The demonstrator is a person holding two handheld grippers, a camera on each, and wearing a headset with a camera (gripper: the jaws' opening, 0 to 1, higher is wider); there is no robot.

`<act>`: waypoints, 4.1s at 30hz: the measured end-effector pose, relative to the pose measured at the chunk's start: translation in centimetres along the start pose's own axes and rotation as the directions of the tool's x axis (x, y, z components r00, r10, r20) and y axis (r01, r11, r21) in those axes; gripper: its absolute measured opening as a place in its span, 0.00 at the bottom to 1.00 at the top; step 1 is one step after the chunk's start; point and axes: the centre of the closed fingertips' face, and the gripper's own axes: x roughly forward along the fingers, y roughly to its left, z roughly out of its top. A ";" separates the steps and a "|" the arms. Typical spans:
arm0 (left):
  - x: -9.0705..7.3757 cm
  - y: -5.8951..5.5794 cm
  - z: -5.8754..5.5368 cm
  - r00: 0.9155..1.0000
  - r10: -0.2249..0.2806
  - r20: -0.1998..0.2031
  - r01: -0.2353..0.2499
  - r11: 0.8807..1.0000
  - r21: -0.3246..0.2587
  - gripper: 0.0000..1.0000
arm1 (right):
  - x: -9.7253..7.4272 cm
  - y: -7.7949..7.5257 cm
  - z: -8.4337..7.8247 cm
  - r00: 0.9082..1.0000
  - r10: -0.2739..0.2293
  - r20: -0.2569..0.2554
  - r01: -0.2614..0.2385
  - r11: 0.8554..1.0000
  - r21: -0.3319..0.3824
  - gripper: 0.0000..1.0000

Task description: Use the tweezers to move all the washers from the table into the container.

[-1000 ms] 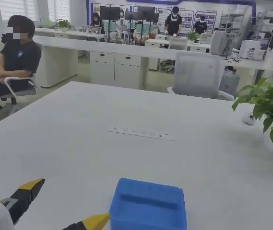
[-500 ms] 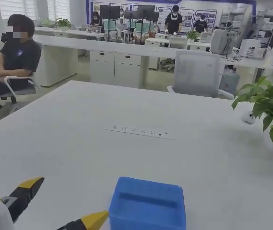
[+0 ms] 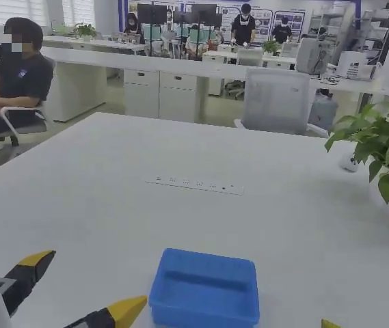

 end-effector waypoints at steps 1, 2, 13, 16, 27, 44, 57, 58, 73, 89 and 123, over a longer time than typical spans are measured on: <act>0.0 0.0 0.0 1.000 0.001 -0.001 -0.001 1.000 0.001 0.92 | 0.0 0.0 0.0 1.000 0.001 -0.001 -0.001 1.000 0.001 0.80; 0.0 -0.1 0.0 1.000 0.001 0.000 -0.001 1.000 0.000 0.92 | 0.0 0.0 -0.1 1.000 0.001 -0.001 -0.001 1.000 0.001 0.80; -0.2 -0.1 0.6 0.999 -0.003 0.033 0.004 0.999 -0.049 0.93 | 0.1 0.1 -0.3 1.000 0.012 -0.010 -0.012 1.000 0.027 0.78; 0.0 -0.1 0.1 1.000 0.009 0.004 -0.009 0.999 -0.032 0.93 | 0.2 0.3 -0.3 1.000 0.021 -0.013 -0.020 1.000 0.022 0.78; 0.5 -1.6 -1.1 0.996 -0.068 -0.063 0.066 0.998 -0.023 0.89 | 0.5 0.7 -2.4 0.991 0.042 -0.127 -0.046 0.999 -0.026 0.71; -0.2 -5.9 -7.6 0.765 -0.424 -0.484 0.491 0.871 0.012 0.47 | 0.5 0.2 -5.5 0.952 -0.005 -0.306 -0.029 0.994 -0.105 0.62; 0.4 -8.7 -13.4 0.490 -0.506 -0.710 0.765 0.640 0.071 0.20 | 0.3 0.4 -6.7 0.932 0.012 -0.363 -0.050 0.994 -0.095 0.57; 0.6 -8.9 -13.6 0.486 -0.508 -0.711 0.770 0.634 0.074 0.19 | 0.4 0.5 -6.7 0.931 0.016 -0.364 -0.054 0.994 -0.093 0.57; 1.0 -8.3 -16.3 0.409 -0.409 -0.815 0.856 0.481 0.188 0.03 | 0.4 0.4 -7.0 0.929 0.028 -0.368 -0.064 0.994 -0.087 0.57; 0.3 -9.6 -15.1 0.391 -0.429 -0.815 0.903 0.352 0.248 0.00 | 0.5 0.4 -7.6 0.915 0.026 -0.403 -0.077 0.991 -0.110 0.57; -0.6 -12.7 -8.8 0.398 -0.504 -0.766 0.906 0.347 0.243 0.00 | 3.4 16.0 -12.7 0.560 0.530 -0.637 -0.736 0.671 -0.089 0.17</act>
